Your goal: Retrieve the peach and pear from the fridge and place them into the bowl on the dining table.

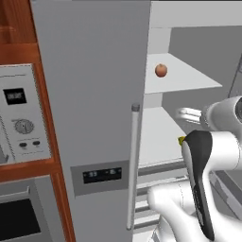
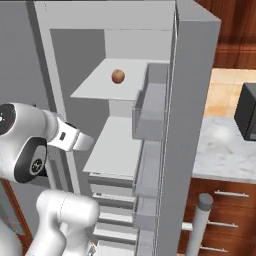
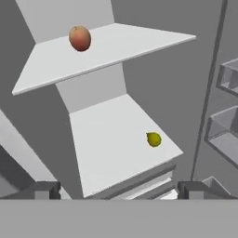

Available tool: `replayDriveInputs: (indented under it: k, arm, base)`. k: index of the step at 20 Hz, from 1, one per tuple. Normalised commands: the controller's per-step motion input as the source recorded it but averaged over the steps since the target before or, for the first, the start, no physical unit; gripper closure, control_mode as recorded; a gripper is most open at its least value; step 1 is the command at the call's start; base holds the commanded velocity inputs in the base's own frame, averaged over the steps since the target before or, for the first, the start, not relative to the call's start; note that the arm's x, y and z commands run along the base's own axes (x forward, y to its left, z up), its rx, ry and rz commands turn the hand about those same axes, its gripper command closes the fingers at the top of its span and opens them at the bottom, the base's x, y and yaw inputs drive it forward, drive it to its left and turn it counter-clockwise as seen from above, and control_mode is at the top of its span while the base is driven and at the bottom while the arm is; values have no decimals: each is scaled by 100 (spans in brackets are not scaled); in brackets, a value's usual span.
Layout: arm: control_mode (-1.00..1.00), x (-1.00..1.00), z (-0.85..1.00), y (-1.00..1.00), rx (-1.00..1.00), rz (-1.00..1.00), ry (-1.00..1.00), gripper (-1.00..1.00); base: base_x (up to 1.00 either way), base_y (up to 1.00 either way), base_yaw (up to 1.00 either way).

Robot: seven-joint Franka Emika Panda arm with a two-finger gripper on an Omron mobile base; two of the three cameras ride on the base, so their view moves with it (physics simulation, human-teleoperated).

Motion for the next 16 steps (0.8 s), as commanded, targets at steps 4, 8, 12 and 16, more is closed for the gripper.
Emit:
replayDriveInputs:
  k: [4,8,12,16]
  arm:
    - [100,0,0,0,0,0,0,-100]
    - [100,0,0,0,0,0,0,-100]
    - [100,0,0,0,0,0,0,-100]
    - [100,0,0,0,0,0,0,-100]
  base:
    - [64,-48,-1]
    - [36,-52,0]
    - [28,-45,5]
    - [30,-44,12]
